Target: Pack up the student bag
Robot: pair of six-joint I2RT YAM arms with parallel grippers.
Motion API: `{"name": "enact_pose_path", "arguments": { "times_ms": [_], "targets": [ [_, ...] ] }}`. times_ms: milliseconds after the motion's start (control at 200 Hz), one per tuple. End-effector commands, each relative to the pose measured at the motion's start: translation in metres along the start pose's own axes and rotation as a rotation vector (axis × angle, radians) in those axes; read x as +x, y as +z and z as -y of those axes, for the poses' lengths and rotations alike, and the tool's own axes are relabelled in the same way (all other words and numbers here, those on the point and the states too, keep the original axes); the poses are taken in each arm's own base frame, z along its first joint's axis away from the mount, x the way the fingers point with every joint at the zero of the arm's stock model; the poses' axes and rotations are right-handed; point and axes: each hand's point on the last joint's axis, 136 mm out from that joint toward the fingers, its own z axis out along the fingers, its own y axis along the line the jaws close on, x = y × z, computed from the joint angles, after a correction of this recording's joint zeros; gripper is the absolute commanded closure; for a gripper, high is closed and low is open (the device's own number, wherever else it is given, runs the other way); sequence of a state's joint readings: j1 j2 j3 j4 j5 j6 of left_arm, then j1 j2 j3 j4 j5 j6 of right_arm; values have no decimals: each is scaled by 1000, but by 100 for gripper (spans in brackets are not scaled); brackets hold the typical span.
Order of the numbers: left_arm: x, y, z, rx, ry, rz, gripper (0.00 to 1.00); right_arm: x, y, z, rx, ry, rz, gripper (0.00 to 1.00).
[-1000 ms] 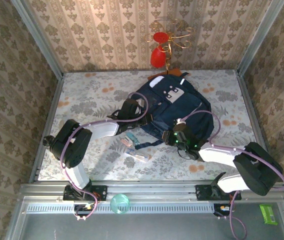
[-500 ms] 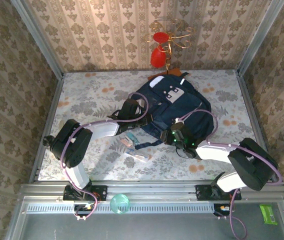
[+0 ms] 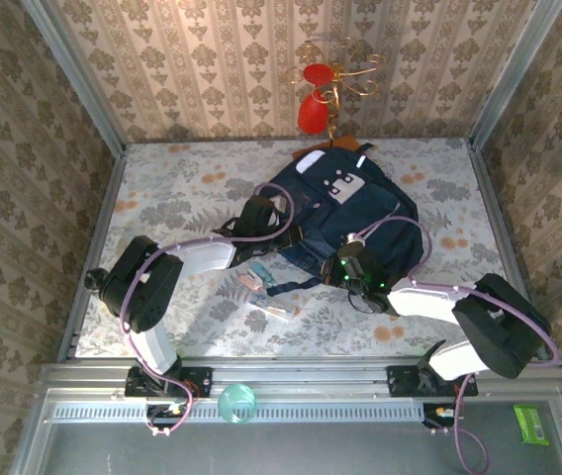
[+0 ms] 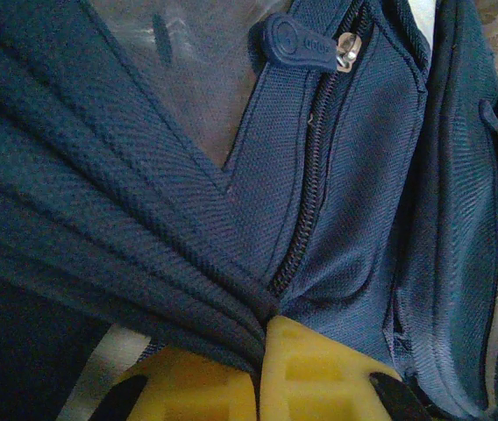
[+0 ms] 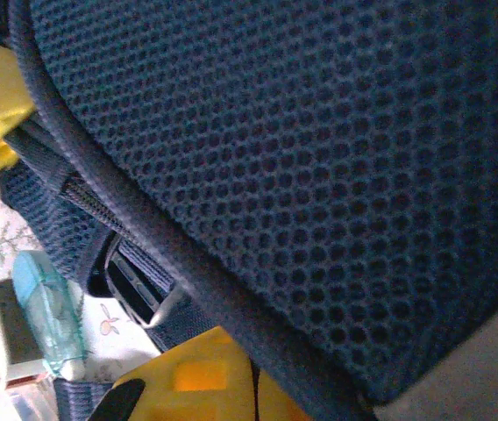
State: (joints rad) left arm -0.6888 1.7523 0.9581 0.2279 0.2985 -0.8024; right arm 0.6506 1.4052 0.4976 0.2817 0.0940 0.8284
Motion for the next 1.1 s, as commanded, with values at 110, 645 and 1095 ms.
{"name": "enact_pose_path", "arguments": {
  "times_ms": [110,645,1095],
  "targets": [
    [-2,0,-10,-57,64,0,100,-10,-34,33,179,0,27,100],
    [-19,-4,-33,-118,53,41,100,-12,-102,83,470,-110,-12,100],
    [-38,-3,-54,-143,43,37,100,-29,-133,98,525,-129,11,100]
  ]
}}
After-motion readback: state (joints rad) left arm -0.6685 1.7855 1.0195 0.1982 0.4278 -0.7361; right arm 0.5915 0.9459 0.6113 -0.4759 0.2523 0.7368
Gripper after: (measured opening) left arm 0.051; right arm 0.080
